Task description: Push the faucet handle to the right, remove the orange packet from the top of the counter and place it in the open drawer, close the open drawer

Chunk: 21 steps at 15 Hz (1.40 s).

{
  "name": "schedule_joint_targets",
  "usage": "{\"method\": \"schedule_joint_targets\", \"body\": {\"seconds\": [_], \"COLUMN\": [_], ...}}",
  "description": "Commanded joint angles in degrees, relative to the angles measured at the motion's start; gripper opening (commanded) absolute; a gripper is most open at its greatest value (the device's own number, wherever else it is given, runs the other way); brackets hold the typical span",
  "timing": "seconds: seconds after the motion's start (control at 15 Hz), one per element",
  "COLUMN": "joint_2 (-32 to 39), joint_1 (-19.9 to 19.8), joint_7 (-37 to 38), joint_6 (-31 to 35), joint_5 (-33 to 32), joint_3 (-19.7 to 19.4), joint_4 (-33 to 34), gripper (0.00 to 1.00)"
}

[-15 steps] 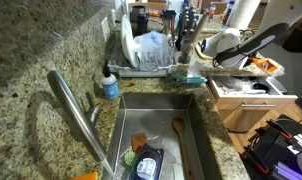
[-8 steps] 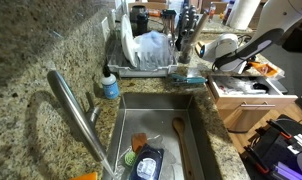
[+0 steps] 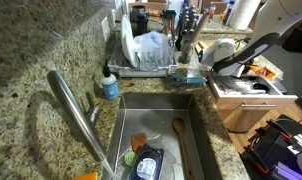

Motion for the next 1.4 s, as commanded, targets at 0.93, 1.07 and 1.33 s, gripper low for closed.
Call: {"method": "schedule_joint_targets", "body": {"seconds": [0.93,1.07,1.33], "joint_2": [0.5,0.5,-1.7], "joint_1": [-1.0,-0.5,-1.6], "joint_7": [-0.3,0.3,4.8], "joint_6": [-0.7,-0.2,0.2], "joint_5": [2.3,1.4,4.3], "joint_3": [0.5,0.2,-0.7], "joint_4": [0.7,0.4,0.6], "gripper": [1.0,1.0,1.0]}}
